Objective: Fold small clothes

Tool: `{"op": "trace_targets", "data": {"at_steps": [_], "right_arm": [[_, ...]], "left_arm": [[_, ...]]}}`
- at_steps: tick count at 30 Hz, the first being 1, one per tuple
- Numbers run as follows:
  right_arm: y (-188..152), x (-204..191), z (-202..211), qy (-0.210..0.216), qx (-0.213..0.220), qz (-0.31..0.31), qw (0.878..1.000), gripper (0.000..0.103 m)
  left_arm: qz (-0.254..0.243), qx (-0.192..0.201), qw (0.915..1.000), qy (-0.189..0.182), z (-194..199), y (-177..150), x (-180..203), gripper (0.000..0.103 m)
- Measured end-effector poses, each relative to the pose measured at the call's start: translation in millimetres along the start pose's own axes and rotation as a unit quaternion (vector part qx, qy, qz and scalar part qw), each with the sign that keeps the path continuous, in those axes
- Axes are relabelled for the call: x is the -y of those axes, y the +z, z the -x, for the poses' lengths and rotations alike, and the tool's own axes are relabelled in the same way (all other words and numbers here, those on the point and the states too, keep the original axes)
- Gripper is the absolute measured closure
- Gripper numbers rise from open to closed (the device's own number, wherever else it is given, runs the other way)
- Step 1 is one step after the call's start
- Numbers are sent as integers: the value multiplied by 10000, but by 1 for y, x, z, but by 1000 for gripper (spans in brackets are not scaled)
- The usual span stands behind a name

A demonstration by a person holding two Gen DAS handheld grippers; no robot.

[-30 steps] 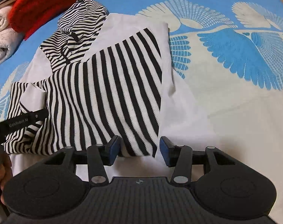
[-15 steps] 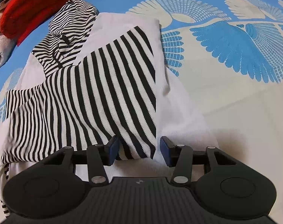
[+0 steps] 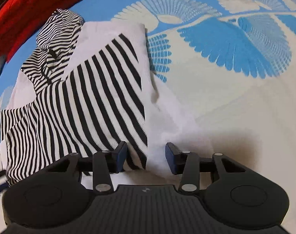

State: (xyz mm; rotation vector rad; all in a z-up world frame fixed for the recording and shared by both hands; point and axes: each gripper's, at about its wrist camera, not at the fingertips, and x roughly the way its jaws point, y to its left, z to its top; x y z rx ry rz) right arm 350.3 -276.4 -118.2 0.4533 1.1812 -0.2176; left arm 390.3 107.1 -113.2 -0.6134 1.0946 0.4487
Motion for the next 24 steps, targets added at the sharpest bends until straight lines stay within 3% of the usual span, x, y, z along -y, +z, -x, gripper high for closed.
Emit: {"op": "trace_targets", "data": {"at_steps": [5,9,13,21,24], "right_arm": [[4,3,7,19,166,-150,9997,58],[10,2,16,166,437,-97,9989,58],[10,3,12,95,383,-104,9992,58],[12,14,8,-179,479,-76,9987,58],[13,14,0,-43,322,72,9994,58]], "left_arm": [[-243,377,9989,-161,20,-2,14,64],[-406,668,9969,-88,29,-1,24,64],[-536,877,9946,-148,35,0,27,64],[-474,813,9953,-229,36,2,25,65],[-487,749,9956,-277,34,2,26,64]]}}
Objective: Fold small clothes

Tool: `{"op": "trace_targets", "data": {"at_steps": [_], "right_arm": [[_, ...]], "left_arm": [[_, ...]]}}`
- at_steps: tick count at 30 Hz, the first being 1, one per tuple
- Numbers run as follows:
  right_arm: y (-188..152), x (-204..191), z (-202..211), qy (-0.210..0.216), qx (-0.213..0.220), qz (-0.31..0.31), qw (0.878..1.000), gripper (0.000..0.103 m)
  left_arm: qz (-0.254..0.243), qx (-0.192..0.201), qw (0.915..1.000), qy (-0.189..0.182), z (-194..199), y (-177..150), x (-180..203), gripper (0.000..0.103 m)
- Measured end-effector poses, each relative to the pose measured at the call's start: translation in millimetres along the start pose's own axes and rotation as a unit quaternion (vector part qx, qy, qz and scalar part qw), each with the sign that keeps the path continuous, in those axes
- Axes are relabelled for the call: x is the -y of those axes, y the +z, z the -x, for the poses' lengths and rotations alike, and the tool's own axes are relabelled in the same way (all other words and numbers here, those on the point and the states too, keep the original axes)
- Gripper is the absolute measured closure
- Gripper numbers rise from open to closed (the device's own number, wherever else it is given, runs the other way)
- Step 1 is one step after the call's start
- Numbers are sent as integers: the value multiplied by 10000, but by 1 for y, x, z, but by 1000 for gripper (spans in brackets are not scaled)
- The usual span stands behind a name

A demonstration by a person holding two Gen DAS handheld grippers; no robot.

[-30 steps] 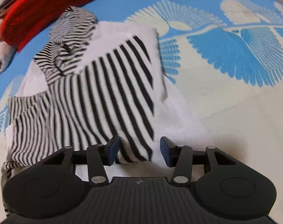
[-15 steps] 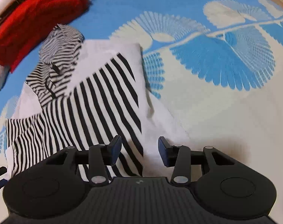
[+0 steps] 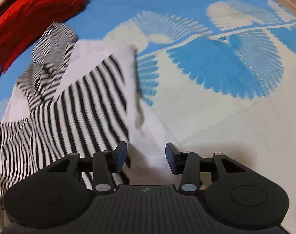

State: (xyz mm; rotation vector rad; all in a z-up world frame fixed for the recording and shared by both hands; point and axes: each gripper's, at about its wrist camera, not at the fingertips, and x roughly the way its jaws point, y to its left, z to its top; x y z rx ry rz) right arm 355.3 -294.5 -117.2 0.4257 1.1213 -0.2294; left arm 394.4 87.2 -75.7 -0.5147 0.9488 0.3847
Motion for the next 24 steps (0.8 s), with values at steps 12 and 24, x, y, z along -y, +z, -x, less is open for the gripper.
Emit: {"op": "trace_targets", "data": {"at_steps": [12,24], "right_arm": [[4,-7,8,-226,313,362,9986,101],[5,-23,28,406,548,412,9968,64]], "left_arm": [[-82,-90,9999,-122,-1,0,2,65],[-6,-553,9982,-226,-16,-5,-4,64]]}}
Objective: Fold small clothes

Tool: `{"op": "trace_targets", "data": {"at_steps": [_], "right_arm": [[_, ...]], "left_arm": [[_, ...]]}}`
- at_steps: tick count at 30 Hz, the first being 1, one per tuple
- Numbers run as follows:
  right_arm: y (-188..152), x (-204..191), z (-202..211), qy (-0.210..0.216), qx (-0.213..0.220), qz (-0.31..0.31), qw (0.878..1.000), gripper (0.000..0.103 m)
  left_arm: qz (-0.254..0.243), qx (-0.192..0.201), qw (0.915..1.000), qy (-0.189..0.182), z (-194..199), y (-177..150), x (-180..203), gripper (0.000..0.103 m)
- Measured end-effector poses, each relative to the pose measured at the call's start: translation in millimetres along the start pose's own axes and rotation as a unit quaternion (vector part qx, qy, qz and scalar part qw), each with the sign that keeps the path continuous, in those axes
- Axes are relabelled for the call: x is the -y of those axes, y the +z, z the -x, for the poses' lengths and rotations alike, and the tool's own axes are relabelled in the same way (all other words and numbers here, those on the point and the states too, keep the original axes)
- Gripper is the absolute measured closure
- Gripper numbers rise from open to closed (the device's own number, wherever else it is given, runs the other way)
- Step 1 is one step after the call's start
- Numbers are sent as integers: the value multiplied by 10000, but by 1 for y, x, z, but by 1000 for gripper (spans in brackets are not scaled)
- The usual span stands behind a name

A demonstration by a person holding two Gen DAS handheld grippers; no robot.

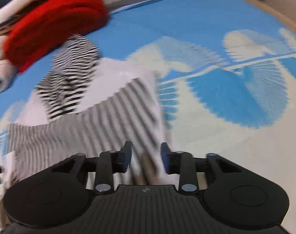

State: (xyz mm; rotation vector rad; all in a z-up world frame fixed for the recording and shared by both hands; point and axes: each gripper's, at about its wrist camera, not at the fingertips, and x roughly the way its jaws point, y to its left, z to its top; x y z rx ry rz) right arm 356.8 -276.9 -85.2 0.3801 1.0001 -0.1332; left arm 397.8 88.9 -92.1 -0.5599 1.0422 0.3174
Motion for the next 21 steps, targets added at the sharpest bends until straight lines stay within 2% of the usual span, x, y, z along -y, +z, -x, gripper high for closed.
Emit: {"op": "trace_targets", "data": {"at_steps": [2,5,12,21], "right_arm": [[-4,0,-11,234,-348,-126,9990,63],[-15,4,-32,-92,-928,-72,9956,64],[-6,0,-17,-89,-586,-51,9982,61],[-4,1,-12,-117,-513,-2,9986,61]], "left_arm": [[97,-323,9994,58,-12,-2,-6,65],[241,-579,9978,210,-24,-5,-15,65],[-107,-168,9997,106,-8,-1,-1,65],[-292,-9,9996,-20,-1,-1,12,65]]}}
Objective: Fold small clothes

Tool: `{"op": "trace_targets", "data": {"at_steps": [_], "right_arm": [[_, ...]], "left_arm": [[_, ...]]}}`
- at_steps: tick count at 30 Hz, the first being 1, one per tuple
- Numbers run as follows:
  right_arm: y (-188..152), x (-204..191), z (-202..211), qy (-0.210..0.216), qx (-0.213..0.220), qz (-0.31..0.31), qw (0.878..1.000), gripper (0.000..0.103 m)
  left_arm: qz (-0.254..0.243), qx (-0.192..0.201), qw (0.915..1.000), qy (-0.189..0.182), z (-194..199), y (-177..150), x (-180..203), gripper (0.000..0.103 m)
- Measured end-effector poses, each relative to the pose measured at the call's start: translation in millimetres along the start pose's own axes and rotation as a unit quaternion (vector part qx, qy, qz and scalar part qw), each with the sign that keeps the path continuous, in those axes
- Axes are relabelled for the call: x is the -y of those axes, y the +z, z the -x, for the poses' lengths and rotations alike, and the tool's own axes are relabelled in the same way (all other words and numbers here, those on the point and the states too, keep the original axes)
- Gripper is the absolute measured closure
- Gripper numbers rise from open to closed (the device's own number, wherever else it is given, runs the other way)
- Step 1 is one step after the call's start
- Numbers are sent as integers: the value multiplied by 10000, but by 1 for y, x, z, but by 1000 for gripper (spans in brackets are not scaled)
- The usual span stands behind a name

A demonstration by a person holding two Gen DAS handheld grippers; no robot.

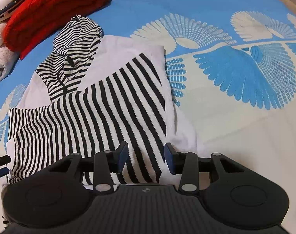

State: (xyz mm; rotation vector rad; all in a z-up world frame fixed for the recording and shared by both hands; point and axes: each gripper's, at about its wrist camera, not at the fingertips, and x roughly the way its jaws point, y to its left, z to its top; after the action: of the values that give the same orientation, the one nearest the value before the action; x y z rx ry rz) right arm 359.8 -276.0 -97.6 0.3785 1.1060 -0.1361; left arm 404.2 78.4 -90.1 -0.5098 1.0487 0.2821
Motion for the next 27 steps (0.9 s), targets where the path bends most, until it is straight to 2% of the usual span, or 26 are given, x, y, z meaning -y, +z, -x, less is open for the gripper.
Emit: {"op": "trace_targets", "data": {"at_steps": [4,7,10,15,18,20,21,24,27], "right_arm": [[0,-2,4,6,65,8,10000,61],[1,-5,10,50,146,67,9999,61],[4,-6,17,77,256,117,9996,61],[7,-2,28,137,375,76,9992,61],[10,2,34,204,433,68,9988,64],[10,4,35,257,437,82,9987,81],[11,5,36,288,443,74,9986,84],[12,5,39,352,481,115,9982,90],[13,5,40,364,518,175,9978,91]], "left_arm": [[-191,195,9996,-101,10,5,8,65],[-510,584,9970,-75,25,10,19,65],[-904,956,9912,-147,42,13,32,65],[-1537,1198,9805,-264,57,21,51,65],[-1711,1132,9780,-375,52,43,69,78],[-1945,1133,9730,-515,43,61,88,81],[-2051,1102,9709,-567,36,71,98,87],[-2423,1104,9614,-689,11,100,128,88],[-2912,1237,9459,-715,-19,124,162,88]]}}
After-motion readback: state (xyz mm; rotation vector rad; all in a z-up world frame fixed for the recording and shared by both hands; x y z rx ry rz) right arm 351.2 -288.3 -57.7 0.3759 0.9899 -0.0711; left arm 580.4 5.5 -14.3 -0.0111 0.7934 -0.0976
